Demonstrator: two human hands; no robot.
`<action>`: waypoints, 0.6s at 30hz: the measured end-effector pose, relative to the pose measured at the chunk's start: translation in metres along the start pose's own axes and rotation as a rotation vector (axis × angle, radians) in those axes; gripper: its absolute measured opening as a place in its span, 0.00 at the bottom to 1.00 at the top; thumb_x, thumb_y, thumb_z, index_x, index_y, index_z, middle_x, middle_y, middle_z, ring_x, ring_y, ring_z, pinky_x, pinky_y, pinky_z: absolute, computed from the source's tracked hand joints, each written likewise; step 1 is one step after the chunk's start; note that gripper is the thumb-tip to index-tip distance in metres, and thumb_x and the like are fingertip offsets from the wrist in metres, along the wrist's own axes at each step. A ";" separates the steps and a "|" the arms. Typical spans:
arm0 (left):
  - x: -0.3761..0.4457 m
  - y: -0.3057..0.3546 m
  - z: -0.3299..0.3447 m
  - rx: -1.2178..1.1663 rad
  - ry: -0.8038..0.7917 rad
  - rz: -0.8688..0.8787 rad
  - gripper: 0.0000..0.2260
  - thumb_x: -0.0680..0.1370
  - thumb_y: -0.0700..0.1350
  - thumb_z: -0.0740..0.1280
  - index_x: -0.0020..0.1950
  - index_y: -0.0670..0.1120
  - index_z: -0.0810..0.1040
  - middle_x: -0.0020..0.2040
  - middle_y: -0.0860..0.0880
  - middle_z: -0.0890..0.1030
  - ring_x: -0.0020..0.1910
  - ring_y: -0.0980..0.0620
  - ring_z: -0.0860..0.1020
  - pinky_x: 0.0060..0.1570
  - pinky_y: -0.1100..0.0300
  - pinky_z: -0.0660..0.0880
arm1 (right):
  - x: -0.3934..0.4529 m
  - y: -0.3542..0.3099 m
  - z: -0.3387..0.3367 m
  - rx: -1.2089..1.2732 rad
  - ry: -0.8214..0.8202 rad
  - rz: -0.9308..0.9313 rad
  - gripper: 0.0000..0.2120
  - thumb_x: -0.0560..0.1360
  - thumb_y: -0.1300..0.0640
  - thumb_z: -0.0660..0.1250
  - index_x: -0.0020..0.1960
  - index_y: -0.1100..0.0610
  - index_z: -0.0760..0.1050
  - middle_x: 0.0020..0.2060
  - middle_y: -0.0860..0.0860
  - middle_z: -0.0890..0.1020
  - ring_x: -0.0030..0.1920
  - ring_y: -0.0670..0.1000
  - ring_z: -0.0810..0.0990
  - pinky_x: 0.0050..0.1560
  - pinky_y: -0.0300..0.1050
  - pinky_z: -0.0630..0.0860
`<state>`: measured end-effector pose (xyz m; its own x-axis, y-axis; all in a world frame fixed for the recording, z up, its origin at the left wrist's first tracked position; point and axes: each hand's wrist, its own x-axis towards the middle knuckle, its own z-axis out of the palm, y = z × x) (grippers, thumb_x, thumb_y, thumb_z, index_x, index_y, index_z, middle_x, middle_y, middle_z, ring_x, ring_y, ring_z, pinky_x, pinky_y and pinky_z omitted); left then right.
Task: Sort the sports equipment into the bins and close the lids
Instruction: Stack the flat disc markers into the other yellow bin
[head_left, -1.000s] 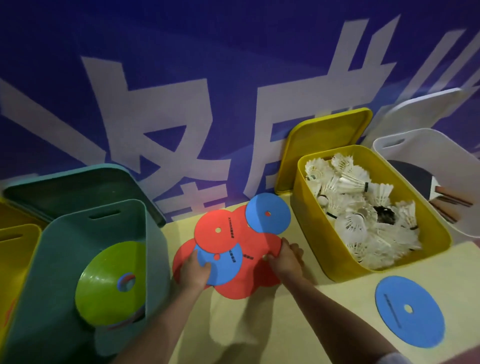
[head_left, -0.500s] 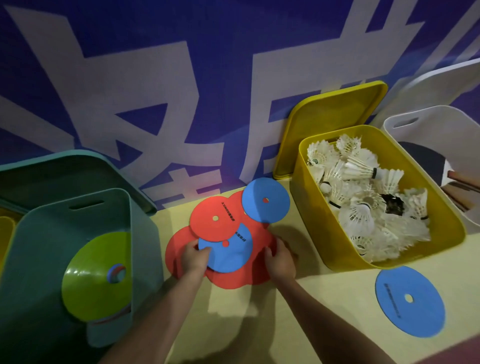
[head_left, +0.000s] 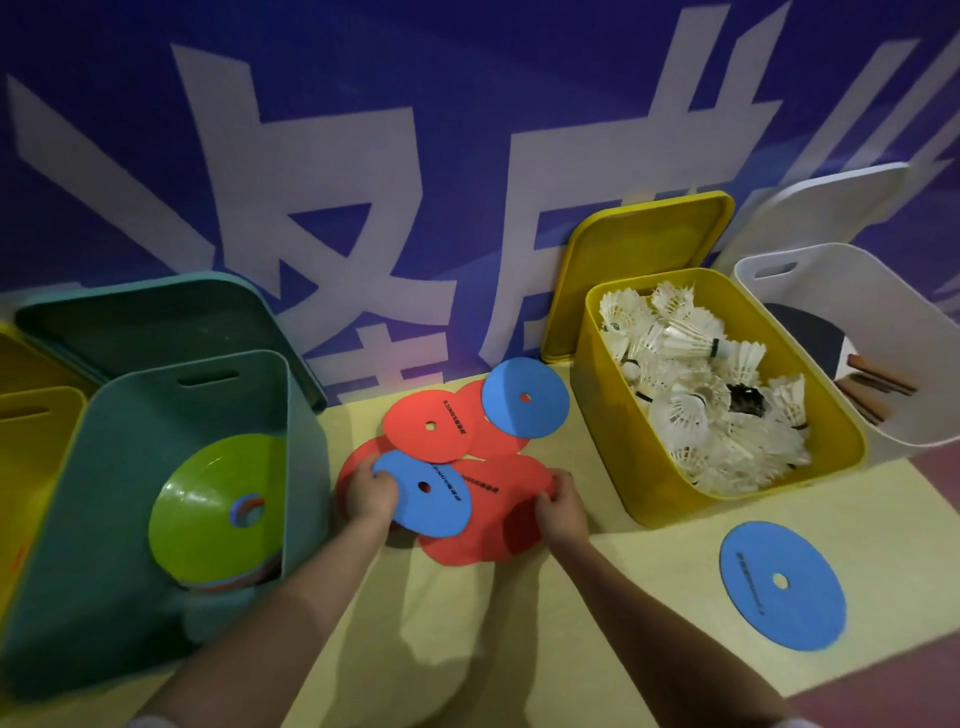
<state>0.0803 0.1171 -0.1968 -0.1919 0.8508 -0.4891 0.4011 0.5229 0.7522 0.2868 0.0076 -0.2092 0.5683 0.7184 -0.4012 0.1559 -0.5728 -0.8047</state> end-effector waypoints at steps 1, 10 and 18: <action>-0.005 0.004 -0.004 -0.004 0.001 0.030 0.19 0.79 0.38 0.56 0.68 0.48 0.72 0.62 0.45 0.77 0.58 0.41 0.76 0.59 0.47 0.75 | -0.005 -0.005 -0.004 0.029 0.008 -0.031 0.24 0.69 0.57 0.59 0.64 0.62 0.69 0.55 0.58 0.79 0.56 0.57 0.77 0.55 0.46 0.71; -0.040 0.034 -0.039 -0.109 -0.070 0.197 0.20 0.77 0.41 0.66 0.69 0.47 0.71 0.64 0.46 0.75 0.58 0.44 0.76 0.59 0.51 0.74 | -0.038 -0.055 -0.022 0.089 0.109 -0.150 0.22 0.76 0.66 0.56 0.68 0.54 0.69 0.61 0.55 0.79 0.61 0.58 0.77 0.62 0.52 0.74; -0.069 0.059 -0.117 -0.263 -0.100 0.474 0.16 0.76 0.36 0.64 0.62 0.49 0.76 0.58 0.48 0.78 0.56 0.49 0.77 0.55 0.53 0.75 | -0.092 -0.112 -0.038 0.309 0.316 -0.305 0.20 0.78 0.66 0.54 0.69 0.57 0.70 0.60 0.50 0.75 0.58 0.47 0.71 0.55 0.36 0.67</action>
<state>0.0124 0.0953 -0.0666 0.0464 0.9939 -0.1002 0.1827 0.0901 0.9790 0.2484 -0.0094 -0.0657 0.7573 0.6528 -0.0166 0.1334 -0.1796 -0.9746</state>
